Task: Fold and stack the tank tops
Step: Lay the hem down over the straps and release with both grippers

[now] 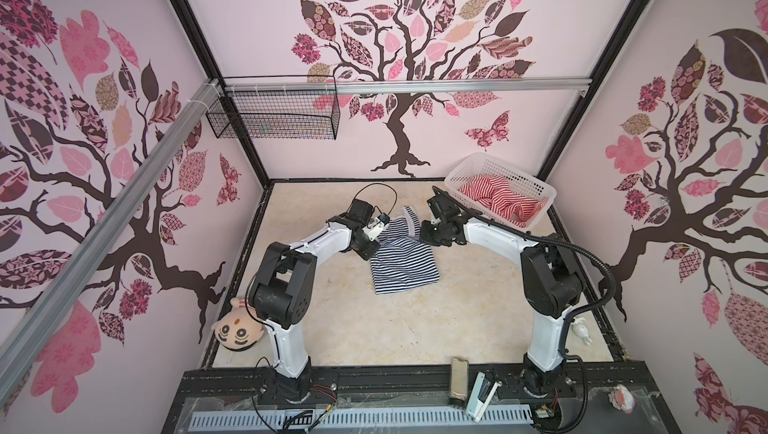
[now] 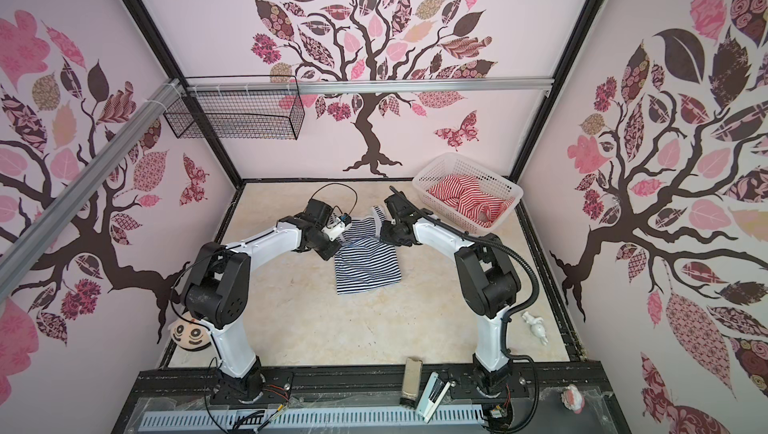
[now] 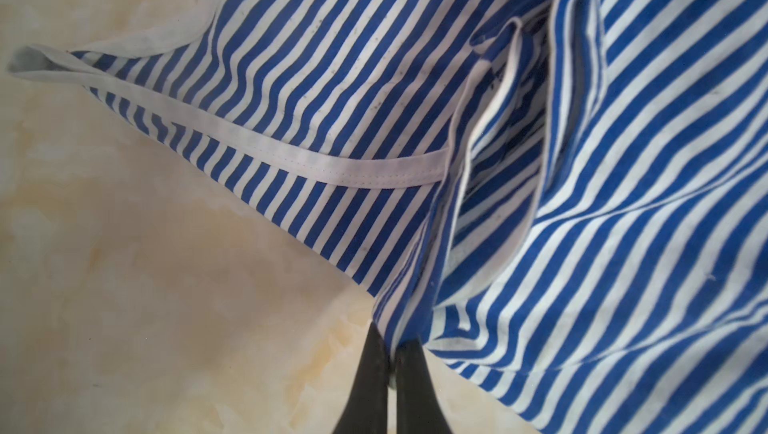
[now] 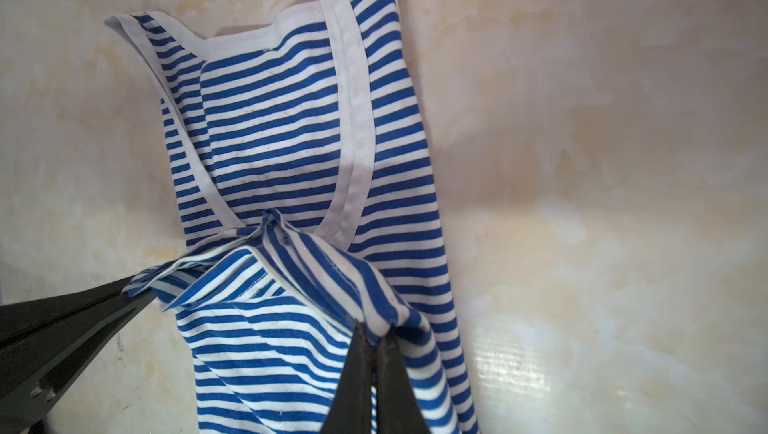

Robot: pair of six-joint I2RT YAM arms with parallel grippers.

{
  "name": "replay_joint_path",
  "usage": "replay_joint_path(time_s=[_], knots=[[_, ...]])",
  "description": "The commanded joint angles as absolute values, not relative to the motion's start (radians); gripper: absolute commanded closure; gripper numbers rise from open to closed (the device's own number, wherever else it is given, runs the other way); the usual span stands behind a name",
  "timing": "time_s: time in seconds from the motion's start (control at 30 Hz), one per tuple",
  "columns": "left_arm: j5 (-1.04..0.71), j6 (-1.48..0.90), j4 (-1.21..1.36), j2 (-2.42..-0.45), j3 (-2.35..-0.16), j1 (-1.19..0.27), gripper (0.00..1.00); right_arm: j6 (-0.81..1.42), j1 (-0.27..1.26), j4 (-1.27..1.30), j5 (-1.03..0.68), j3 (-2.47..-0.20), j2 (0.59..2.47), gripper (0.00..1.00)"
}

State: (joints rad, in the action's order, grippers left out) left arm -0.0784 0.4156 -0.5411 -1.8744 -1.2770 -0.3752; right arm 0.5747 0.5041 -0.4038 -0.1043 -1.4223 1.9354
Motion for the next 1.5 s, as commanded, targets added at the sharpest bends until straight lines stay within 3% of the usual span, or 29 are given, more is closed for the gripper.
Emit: replay_joint_path(time_s=[0.0, 0.07, 0.23, 0.33, 0.4, 0.5, 0.63, 0.83, 1.07, 1.47], knots=[[-0.065, 0.395, -0.497, -1.905, -1.325, -0.359, 0.95, 0.564, 0.484, -0.398, -0.114, -1.462, 1.961, 1.00], [-0.050, 0.385, -0.505, -1.924, -1.350, -0.357, 0.87, 0.564, 0.474, -0.379, -0.130, -1.463, 1.964, 0.97], [0.016, 0.336, -0.478, -1.898, -1.347, -0.357, 0.61, 0.531, 0.464, -0.377, -0.184, -1.482, 1.929, 0.63], [0.050, 0.318, -0.437, -1.824, -1.301, -0.357, 0.38, 0.545, 0.466, -0.330, -0.191, -1.397, 1.830, 0.58], [0.048, 0.314, -0.430, -1.768, -1.262, -0.358, 0.36, 0.567, 0.467, -0.298, -0.208, -1.321, 1.761, 0.57], [-0.054, 0.347, -0.489, -1.702, -1.207, -0.357, 0.39, 0.597, 0.481, -0.275, -0.224, -1.213, 1.679, 0.60], [-0.204, 0.382, -0.591, -1.656, -1.154, -0.368, 0.53, 0.612, 0.535, -0.273, -0.210, -1.116, 1.630, 0.70], [-0.238, 0.413, -0.586, -1.663, -1.074, -0.433, 0.71, 0.647, 0.605, -0.240, -0.192, -1.024, 1.618, 0.88], [-0.184, 0.414, -0.572, -1.762, -1.054, -0.480, 0.81, 0.678, 0.607, -0.172, -0.208, -0.954, 1.665, 0.91], [-0.043, 0.457, -0.589, -1.758, -0.930, -0.500, 0.84, 0.696, 0.606, -0.174, -0.167, -0.938, 1.812, 0.91]])
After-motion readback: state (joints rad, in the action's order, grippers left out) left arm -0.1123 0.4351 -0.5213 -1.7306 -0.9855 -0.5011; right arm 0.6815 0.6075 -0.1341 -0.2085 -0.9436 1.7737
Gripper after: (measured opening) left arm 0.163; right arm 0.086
